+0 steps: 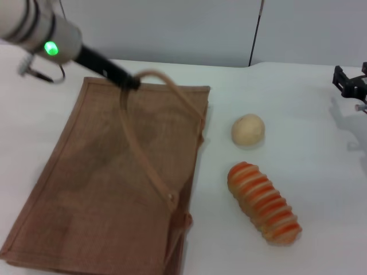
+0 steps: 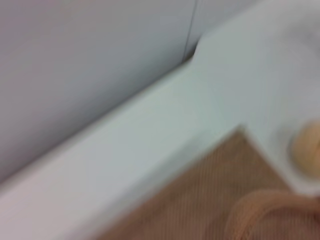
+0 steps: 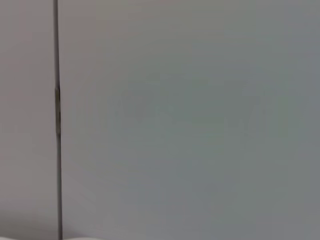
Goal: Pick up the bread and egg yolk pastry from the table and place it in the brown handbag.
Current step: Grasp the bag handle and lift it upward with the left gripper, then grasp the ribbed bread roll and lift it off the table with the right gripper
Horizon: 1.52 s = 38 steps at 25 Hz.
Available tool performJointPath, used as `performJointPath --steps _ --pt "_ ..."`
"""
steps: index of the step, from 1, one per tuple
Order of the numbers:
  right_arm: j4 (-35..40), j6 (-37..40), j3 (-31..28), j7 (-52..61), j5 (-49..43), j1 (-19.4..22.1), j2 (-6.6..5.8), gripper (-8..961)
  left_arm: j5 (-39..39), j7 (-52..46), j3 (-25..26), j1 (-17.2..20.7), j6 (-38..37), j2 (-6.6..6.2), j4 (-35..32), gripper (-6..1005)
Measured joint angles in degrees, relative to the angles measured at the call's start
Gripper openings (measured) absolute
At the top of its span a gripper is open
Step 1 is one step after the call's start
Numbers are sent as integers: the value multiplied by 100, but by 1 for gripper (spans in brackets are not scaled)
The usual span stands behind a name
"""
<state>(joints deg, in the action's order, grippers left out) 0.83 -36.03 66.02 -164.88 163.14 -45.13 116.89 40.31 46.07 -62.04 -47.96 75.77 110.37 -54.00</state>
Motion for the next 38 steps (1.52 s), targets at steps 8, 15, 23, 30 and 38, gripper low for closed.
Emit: performJointPath --steps 8,15,23,30,38 --pt "-43 -45 84 4 -287 107 22 656 518 -72 1027 316 1392 21 -2412 121" --pt "-49 -182 108 456 -872 189 6 656 747 -560 1330 305 2054 -46 -3833 121" --pt "-10 -1548 125 1541 -2570 538 -50 656 735 -926 1342 311 2406 -92 -4603 121" --pt "781 -2411 123 3124 -4150 965 -208 656 632 -1089 1353 362 2531 -222 -4701 121" --pt "3842 -2517 54 6068 -7017 2081 -126 656 473 -1100 1412 515 2526 -227 -4727 121"
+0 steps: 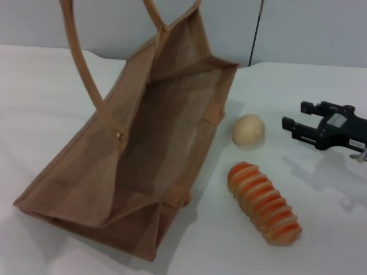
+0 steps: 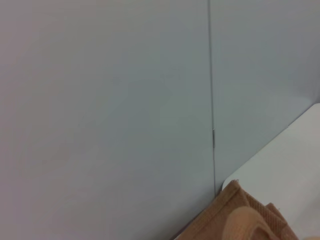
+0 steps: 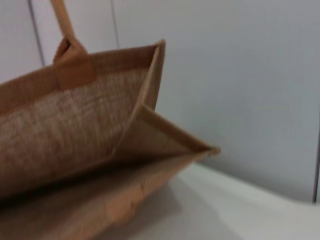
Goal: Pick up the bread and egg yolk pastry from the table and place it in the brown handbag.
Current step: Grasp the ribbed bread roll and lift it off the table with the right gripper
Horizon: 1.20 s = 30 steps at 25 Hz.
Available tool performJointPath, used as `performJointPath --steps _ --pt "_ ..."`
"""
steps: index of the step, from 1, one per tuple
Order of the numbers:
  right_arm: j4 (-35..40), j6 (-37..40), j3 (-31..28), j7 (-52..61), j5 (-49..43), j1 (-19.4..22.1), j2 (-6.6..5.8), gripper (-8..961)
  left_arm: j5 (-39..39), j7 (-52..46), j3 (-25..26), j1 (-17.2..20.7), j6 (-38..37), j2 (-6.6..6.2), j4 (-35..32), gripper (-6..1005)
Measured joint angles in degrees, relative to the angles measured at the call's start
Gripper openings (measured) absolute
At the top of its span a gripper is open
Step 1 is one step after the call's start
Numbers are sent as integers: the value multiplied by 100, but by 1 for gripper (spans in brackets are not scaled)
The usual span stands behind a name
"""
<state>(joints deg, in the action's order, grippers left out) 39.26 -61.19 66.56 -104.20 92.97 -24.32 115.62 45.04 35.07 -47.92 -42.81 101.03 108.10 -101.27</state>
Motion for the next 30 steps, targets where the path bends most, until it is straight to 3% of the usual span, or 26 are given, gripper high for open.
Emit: performJointPath --steps 3,9,15,30 --pt "530 -132 1 757 -822 62 11 656 -2 -1 33 76 -14 0 0 121" --pt "710 -534 -92 1593 -1846 -83 2 657 -122 0 90 102 -51 -30 -60 121" --pt "882 -1617 -696 2462 -2902 -360 1 662 -512 0 75 99 -52 7 -63 120" --pt "956 -2443 -745 3635 -3961 -946 8 690 -725 43 11 43 -68 18 132 120"
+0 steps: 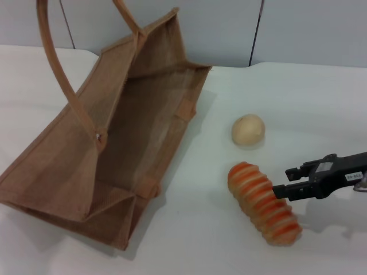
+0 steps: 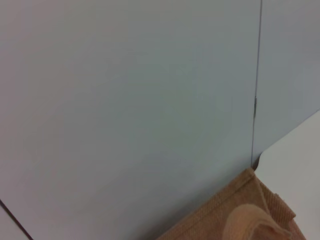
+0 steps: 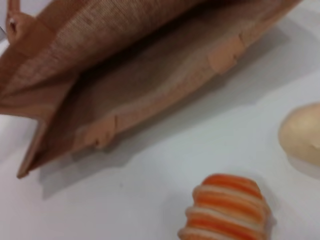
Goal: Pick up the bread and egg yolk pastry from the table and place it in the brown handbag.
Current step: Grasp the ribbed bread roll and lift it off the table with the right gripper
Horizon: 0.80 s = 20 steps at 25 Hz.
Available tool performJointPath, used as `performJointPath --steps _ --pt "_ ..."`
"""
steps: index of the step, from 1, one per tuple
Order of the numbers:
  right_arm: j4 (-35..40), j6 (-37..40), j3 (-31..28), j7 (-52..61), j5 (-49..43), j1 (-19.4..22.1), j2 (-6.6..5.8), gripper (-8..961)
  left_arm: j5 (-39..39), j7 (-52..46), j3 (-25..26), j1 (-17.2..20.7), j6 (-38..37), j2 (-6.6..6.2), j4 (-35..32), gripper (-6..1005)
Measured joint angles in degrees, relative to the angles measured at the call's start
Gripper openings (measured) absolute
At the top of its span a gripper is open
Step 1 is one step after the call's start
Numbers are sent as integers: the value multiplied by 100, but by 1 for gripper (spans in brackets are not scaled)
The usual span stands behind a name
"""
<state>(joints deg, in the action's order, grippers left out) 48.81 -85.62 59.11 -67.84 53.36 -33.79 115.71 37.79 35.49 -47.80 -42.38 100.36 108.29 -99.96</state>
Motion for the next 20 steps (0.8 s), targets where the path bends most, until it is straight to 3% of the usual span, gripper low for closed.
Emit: performJointPath --steps 5,20 --pt "-6 -71 44 402 -496 -239 22 689 -8 1 -13 -22 0 0 3 120" --pt "28 -595 353 890 -547 -504 46 685 -347 -28 -222 -112 5 0 3 120"
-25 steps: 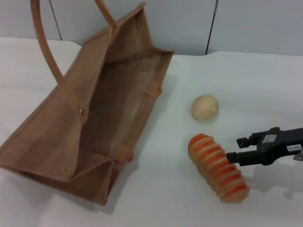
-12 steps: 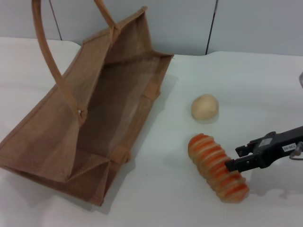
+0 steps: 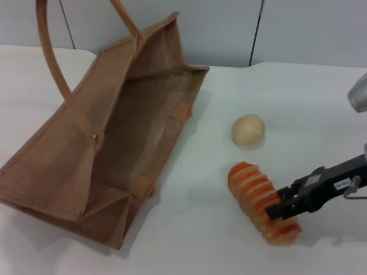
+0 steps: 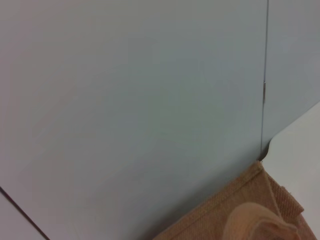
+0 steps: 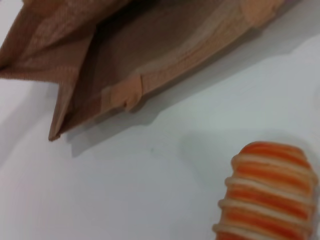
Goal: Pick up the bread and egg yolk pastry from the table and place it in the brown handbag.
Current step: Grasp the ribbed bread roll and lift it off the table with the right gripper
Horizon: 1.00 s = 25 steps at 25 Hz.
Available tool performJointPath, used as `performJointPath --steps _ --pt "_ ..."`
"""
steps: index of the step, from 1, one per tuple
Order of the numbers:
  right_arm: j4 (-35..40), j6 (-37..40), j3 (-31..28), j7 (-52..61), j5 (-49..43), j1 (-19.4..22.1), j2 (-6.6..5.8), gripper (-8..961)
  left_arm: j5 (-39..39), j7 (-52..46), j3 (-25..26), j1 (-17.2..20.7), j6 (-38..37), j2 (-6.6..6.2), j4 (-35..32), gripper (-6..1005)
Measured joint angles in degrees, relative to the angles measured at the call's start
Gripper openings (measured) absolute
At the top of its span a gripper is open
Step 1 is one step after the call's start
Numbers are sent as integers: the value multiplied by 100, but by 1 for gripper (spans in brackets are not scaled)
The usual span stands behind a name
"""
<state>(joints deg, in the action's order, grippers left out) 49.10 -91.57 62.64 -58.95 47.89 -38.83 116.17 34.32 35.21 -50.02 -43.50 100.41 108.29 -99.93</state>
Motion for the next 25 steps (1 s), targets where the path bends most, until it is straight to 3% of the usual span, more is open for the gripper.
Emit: performJointPath --steps 25 --pt "-7 196 162 373 -306 -128 -2 678 -48 -3 1 -4 -4 17 -1 120"
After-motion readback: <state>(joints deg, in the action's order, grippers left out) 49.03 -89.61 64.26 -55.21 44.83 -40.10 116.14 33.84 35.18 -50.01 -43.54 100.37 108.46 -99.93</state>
